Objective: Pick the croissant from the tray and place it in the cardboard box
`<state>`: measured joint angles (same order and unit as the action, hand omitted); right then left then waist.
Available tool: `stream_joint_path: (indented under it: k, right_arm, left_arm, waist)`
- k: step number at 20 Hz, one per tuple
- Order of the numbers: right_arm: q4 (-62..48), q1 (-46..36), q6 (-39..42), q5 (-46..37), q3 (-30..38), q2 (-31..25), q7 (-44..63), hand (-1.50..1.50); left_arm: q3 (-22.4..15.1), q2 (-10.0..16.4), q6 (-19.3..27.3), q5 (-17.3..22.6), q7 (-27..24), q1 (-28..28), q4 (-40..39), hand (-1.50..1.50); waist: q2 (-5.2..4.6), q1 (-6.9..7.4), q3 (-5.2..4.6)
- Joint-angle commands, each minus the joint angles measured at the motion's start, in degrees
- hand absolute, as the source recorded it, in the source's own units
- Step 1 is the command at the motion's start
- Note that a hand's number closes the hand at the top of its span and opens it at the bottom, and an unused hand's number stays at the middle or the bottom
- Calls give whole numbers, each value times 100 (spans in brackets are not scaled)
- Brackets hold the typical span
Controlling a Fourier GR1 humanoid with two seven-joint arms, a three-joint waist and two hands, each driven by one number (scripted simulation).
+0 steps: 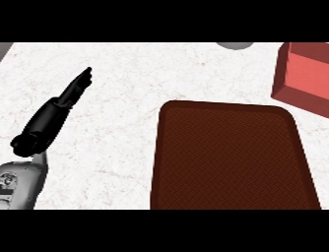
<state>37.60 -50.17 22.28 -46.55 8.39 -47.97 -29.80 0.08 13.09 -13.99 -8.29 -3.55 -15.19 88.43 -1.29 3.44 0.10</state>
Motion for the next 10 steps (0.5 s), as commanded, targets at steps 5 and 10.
stream_joint_path:
  k: [5, 10]
  right_arm:
    - [-1470, -219, 111, -875, -687, -327, -865, -150]
    - [-1855, -506, 328, -754, -689, -312, -2060, -150]
  left_arm:
    - [124, 151, -230, 182, -23, 73, 121, 0]
    - [-108, -108, 29, -131, -124, -98, -157, 0]
  waist:
    - [-26, 123, 9]
    - [-49, 41, 15]
